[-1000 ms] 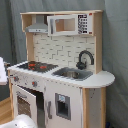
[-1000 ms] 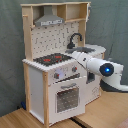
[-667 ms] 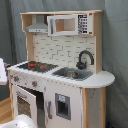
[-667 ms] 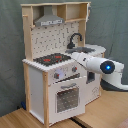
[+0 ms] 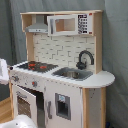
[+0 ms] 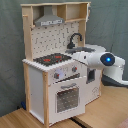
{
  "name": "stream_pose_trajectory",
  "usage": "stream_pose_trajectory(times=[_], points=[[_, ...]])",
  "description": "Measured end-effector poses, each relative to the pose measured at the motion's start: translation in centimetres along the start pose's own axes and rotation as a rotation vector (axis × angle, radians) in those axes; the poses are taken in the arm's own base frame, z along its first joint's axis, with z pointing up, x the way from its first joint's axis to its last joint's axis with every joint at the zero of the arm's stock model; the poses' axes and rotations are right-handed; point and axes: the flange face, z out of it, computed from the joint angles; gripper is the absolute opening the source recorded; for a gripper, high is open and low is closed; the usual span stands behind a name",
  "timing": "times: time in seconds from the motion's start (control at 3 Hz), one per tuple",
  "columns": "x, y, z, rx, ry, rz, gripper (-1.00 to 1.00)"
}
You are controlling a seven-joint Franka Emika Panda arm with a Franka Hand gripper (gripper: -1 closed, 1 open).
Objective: Play with the kitchen
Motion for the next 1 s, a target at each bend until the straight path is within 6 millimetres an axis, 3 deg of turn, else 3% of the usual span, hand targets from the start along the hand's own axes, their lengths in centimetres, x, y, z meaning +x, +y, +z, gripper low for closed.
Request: stream_pose_trajectory(times=[1.0], points=[[-1.8,-1.5,2.8,0.229,0.052,-0.186,1.0]])
